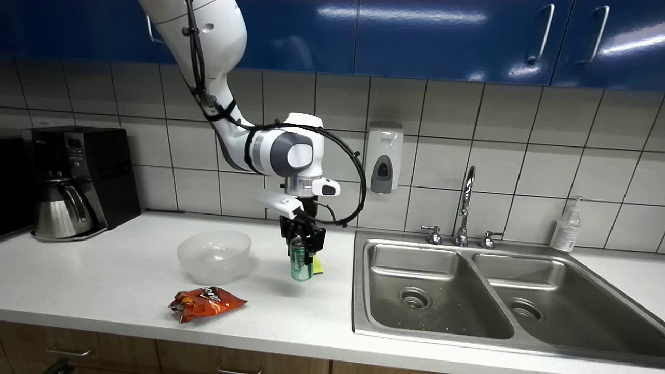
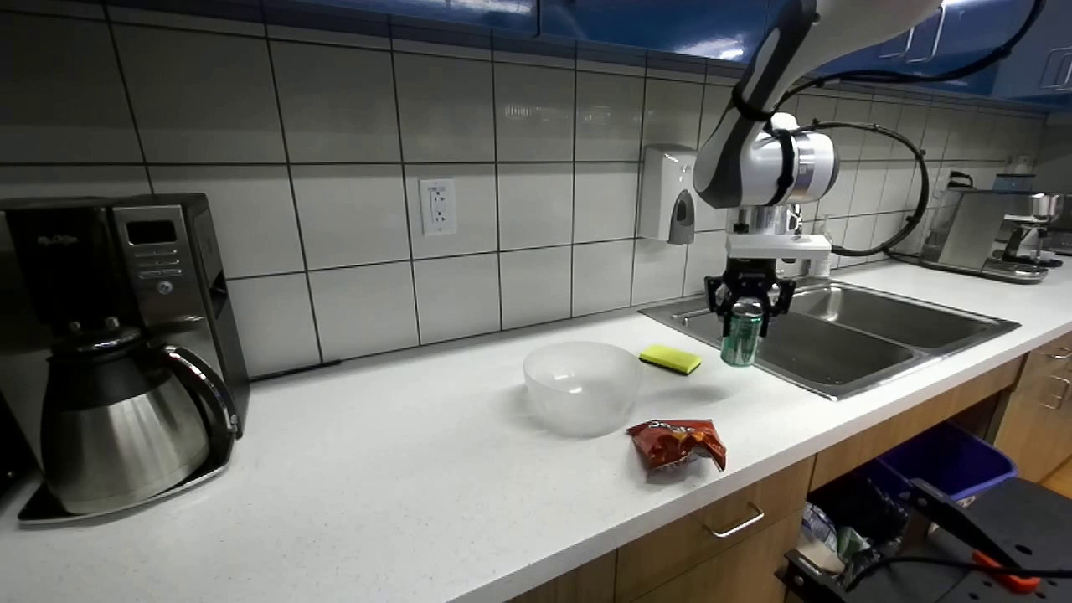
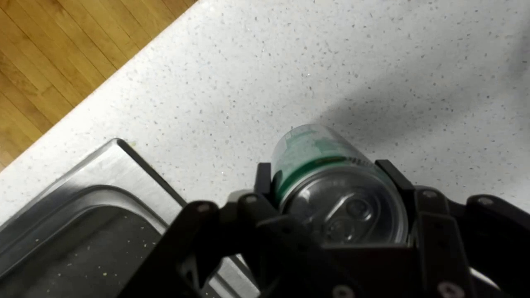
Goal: Put the green can in the bowl
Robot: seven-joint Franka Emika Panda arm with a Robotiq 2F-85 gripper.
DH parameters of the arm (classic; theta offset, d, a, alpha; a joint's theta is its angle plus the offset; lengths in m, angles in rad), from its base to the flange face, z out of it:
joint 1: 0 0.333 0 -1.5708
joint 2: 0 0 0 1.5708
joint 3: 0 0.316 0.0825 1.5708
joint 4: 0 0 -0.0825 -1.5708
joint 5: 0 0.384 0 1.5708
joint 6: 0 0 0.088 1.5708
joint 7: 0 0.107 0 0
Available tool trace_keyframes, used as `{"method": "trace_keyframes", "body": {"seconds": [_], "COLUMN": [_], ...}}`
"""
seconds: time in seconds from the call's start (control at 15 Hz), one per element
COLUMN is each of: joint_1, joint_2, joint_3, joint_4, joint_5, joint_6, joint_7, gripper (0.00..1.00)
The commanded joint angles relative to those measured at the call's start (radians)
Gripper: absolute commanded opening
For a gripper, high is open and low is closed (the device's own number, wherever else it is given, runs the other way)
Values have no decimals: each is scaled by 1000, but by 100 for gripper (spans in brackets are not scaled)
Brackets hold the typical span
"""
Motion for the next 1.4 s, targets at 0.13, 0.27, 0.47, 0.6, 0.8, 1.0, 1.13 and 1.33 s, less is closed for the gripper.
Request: {"method": "trace_keyframes", "body": {"seconds": [0.13, 0.27, 0.47, 0.6, 0.8, 1.0, 1.13, 1.33], "joint_1": [29, 42, 61, 75, 97, 124, 144, 167], "joint_2": [-76, -81, -88, -94, -102, -109, -117, -121], "joint_3": [9, 13, 24, 34, 46, 58, 67, 84], "joint_4": [-28, -28, -26, -25, -25, -20, -21, -13], "joint_5": [-40, -49, -57, -61, -71, -86, -102, -109], "joint_6": [-22, -21, -22, -20, -19, -25, -29, -36], "joint_7": [-18, -15, -19, -21, -17, -11, -5, -9], "gripper": [38, 38, 38, 38, 38, 38, 38, 38]}}
